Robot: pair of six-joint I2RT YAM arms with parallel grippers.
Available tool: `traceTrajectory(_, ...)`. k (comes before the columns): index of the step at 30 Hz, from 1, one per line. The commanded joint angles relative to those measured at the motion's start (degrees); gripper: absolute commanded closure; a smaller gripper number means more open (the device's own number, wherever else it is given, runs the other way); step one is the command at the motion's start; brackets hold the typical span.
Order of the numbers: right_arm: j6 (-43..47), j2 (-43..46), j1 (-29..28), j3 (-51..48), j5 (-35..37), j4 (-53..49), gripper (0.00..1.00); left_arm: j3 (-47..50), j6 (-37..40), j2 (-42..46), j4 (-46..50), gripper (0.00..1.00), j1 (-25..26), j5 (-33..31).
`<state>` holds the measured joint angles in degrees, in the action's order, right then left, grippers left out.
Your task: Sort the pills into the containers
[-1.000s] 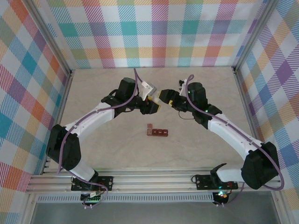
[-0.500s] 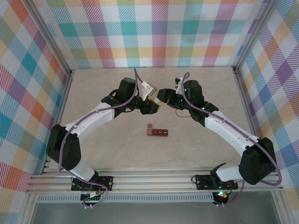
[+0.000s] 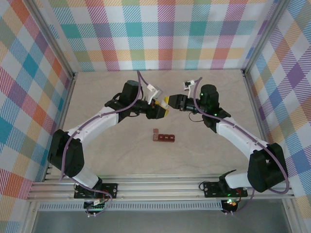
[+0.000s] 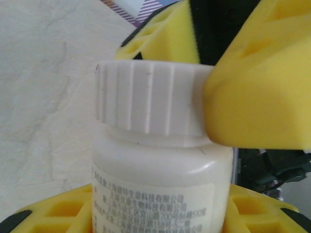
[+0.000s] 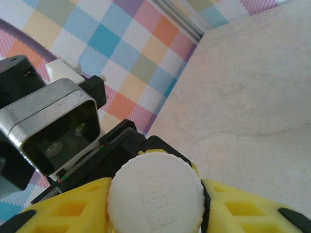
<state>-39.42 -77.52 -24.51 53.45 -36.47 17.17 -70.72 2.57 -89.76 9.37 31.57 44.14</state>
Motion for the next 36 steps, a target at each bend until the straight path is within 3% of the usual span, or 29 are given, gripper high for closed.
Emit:
traceTrajectory(1,2.31,1.22,0.25,-0.27,-5.16,5.06,0.45,0.19,-1.78,3.36,-3.28,1.0,-0.48,4.2)
traceTrajectory(4,1.59,2.98,0.25,-0.41,-3.3,4.28,0.3,-0.19,-0.58,3.26,-1.67,1.0,-0.46,2.15)
traceTrajectory(8,0.15,5.57,0.25,-0.44,-0.26,1.09,0.22,0.36,0.87,3.08,-0.75,1.0,-0.46,-1.94)
traceTrajectory(16,-5.32,8.6,0.22,3.63,14.1,-17.71,0.22,1.83,4.2,3.96,1.01,1.0,-0.37,-10.5)
traceTrajectory(21,-10.93,8.01,-0.49,3.48,15.54,-16.3,0.22,2.66,4.14,3.95,0.21,1.0,-0.37,-12.06)
traceTrajectory(36,-10.11,2.63,-5.0,8.66,18.45,-16.46,0.23,2.01,4.12,3.07,0.3,1.0,0.42,-11.36)
